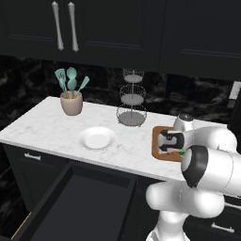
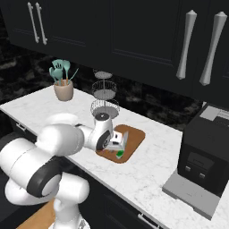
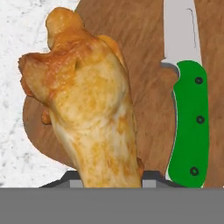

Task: Pick up the knife from the drawer and place it on the cutting board. Then place the meat from the plate to the cutting board.

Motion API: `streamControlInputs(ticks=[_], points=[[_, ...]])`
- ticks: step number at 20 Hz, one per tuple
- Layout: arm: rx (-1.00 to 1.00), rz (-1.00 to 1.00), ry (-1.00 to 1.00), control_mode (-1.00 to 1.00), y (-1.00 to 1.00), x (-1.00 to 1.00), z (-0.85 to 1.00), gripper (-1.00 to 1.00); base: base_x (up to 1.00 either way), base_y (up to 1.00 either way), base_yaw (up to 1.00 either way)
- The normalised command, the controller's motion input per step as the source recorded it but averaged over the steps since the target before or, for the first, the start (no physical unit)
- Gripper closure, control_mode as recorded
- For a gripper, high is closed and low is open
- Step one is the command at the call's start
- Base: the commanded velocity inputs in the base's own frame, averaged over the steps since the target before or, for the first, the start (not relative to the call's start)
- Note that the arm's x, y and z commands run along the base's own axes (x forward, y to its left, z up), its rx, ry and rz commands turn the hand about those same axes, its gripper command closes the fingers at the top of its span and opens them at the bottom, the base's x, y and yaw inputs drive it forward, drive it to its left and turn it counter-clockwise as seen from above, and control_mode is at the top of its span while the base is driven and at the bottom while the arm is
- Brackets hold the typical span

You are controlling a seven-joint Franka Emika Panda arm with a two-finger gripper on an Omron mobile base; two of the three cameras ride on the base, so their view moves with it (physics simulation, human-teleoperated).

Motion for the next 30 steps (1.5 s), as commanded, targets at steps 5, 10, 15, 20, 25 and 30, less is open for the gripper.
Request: streamControlInputs(ticks=[5,10,15,20,25,30], points=[[0.0,0.0,0.0,-1.0,0.0,0.11,-0.36,1.0,0.0,0.0,0.0],[0.0,0.0,0.0,-1.0,0.0,0.17,-0.08,1.0,0.0,0.0,0.0],[0.0,0.0,0.0,-1.0,0.0,0.19,0.0,1.0,0.0,0.0,0.0],[0.0,0.0,0.0,-1.0,0.08,0.2,-0.01,-1.0,0.0,0.0,0.0],[0.0,-0.01,0.0,-1.0,0.0,-0.02,0.18,-1.0,0.0,0.0,0.0],[0.0,0.0,-0.04,-1.0,0.0,-0.27,0.39,-1.0,0.0,0.0,0.0]])
